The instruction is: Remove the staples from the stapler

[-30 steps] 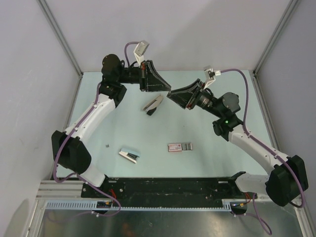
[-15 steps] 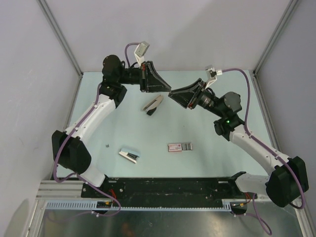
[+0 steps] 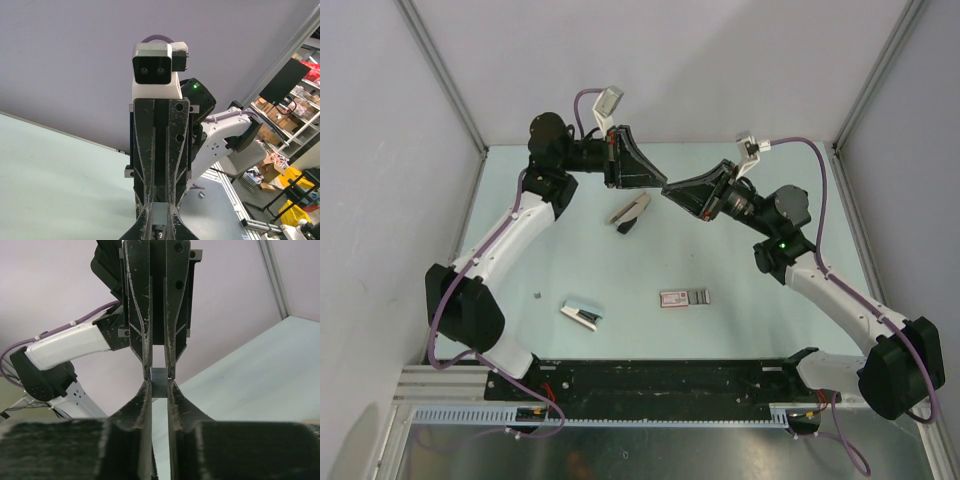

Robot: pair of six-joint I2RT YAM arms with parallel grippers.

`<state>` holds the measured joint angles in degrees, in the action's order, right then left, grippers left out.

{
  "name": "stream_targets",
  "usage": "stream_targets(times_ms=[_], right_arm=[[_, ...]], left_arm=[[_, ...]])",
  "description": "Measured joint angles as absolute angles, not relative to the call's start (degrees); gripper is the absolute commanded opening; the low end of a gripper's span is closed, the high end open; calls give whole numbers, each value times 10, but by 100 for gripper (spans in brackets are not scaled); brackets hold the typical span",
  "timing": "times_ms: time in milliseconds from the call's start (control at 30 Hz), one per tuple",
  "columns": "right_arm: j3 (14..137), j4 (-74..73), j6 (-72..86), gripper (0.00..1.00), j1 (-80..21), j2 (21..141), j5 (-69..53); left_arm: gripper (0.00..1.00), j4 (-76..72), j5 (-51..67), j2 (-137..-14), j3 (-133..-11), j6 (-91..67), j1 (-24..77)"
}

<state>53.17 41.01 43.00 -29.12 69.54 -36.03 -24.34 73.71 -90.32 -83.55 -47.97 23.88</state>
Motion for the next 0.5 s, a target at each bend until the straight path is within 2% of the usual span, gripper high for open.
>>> stream_targets(times_ms=[100,233,300,400,500], right_arm=[[532,410,430,1,-291,696,-362],[532,407,429,0,-291,696,-364],[532,407,429,0,-291,696,-364],[532,406,428,0,-291,696,-365],[534,398,423,0,-292,696,-364]], left_arm=[[4,-244,737,-903,-835,-480,239],[8,-245,737,-902,-832,-479,239],[15,-245,737,-901,-832,-479,239],[36,-245,737,-900,-831,-478,239],[43,-245,737,-900,-829,-474,239]])
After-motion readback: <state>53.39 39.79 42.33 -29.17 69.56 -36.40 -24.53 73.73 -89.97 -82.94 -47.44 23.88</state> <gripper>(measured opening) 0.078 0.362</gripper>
